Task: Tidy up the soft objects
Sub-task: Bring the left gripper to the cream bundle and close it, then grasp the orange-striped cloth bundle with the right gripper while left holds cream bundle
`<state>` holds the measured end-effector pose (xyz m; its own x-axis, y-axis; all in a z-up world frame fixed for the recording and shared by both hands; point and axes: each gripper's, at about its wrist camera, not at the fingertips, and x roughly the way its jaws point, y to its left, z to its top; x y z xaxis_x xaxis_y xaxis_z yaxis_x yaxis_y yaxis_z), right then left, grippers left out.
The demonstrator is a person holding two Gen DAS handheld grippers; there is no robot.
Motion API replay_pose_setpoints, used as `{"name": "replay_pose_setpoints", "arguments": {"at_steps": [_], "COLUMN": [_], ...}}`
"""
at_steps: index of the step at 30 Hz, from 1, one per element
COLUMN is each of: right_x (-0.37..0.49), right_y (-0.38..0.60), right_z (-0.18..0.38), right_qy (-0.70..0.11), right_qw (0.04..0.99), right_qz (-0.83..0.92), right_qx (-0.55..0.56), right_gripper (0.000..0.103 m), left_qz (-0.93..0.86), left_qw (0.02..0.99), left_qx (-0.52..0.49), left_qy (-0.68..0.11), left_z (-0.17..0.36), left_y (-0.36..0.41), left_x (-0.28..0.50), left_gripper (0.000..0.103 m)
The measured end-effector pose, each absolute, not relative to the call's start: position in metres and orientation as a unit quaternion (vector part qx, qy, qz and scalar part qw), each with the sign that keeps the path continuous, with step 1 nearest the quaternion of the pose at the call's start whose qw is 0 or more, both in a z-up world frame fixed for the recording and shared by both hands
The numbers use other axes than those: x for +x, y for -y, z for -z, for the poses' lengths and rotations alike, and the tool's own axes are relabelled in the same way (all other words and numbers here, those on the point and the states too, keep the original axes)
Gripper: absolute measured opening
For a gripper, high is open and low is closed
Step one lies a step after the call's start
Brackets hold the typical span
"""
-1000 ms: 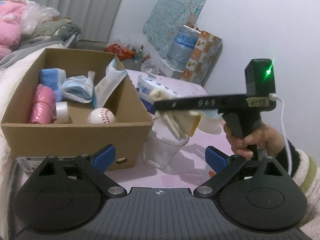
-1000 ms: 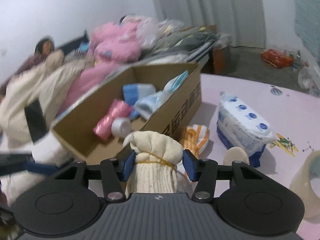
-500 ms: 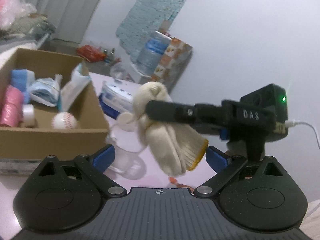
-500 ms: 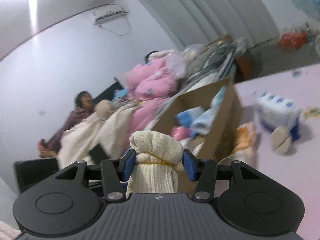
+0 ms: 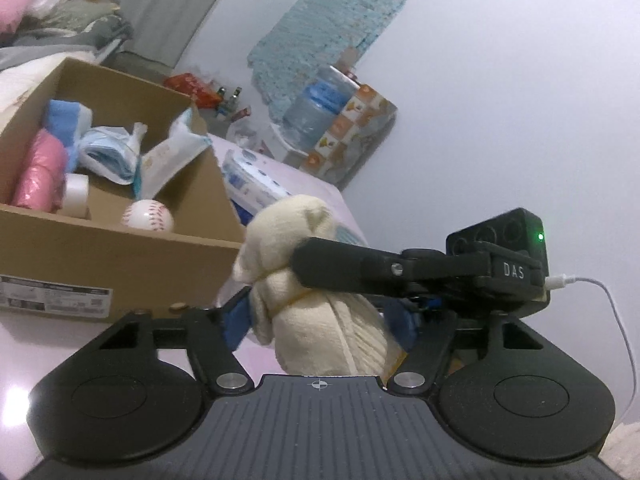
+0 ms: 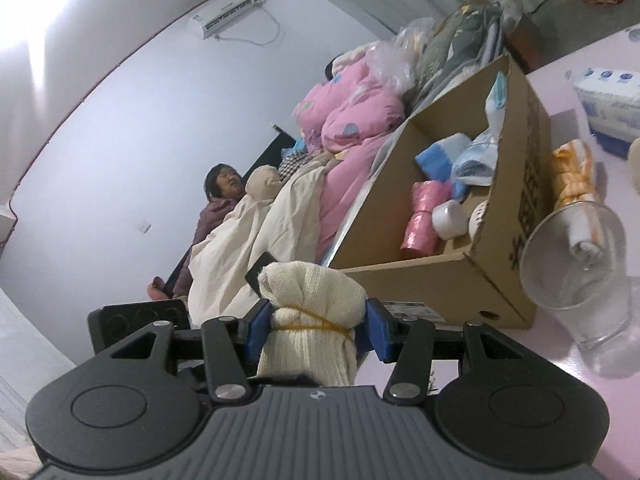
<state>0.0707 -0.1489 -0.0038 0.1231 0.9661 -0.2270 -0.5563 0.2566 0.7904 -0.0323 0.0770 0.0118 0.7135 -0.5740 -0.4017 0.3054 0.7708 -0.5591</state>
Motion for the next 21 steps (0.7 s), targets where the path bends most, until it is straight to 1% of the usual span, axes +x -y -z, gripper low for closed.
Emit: {"name": "replay_pose_setpoints", "arguments": {"at_steps": [3, 5, 7, 8, 11, 14, 17, 19, 21], "right_x": [0.075, 0.078, 0.081, 0.084, 0.096, 0.122, 0.162, 0.188, 0.205], "right_y": [0.146, 0.145, 0.148, 0.149, 0.156, 0.164, 0.161, 0.156, 0.147], "right_z": [0.003, 0.001, -0.003, -0.006, -0.021, -0.034, -0.027, -0.015, -0.002], "right_qy": [-0.378, -0.379, -0.371, -0.365, -0.343, -0.335, -0.385, -0.424, -0.448], "right_qw": [0.693, 0.688, 0.690, 0.694, 0.722, 0.777, 0.812, 0.818, 0.822], "right_qz": [-0.549, -0.552, -0.554, -0.554, -0.538, -0.479, -0.396, -0.354, -0.327], "right_qx": [0.275, 0.278, 0.282, 0.280, 0.268, 0.235, 0.190, 0.161, 0.133], "right_gripper": [0.065, 0.068, 0.080, 0.081, 0.081, 0.081, 0.081, 0.078, 0.077], "left_qz": [0.245, 0.250, 0.251, 0.250, 0.247, 0.232, 0.209, 0.194, 0.183], "left_qw": [0.893, 0.891, 0.891, 0.891, 0.892, 0.898, 0.908, 0.915, 0.918], "left_qx": [-0.245, -0.253, -0.257, -0.260, -0.269, -0.269, -0.262, -0.257, -0.258], "left_qy": [-0.286, -0.282, -0.278, -0.275, -0.268, -0.258, -0.250, -0.244, -0.240], "left_z": [-0.011, -0.011, -0.012, -0.012, -0.015, -0.017, -0.020, -0.021, -0.021], "left_y": [-0.087, -0.091, -0.094, -0.096, -0.102, -0.109, -0.116, -0.122, -0.129], "left_x": [-0.031, -0.030, -0.029, -0.028, -0.024, -0.023, -0.023, -0.024, -0.026], "left_gripper": [0.062, 0.060, 0.059, 0.058, 0.058, 0.058, 0.058, 0.058, 0.058]}}
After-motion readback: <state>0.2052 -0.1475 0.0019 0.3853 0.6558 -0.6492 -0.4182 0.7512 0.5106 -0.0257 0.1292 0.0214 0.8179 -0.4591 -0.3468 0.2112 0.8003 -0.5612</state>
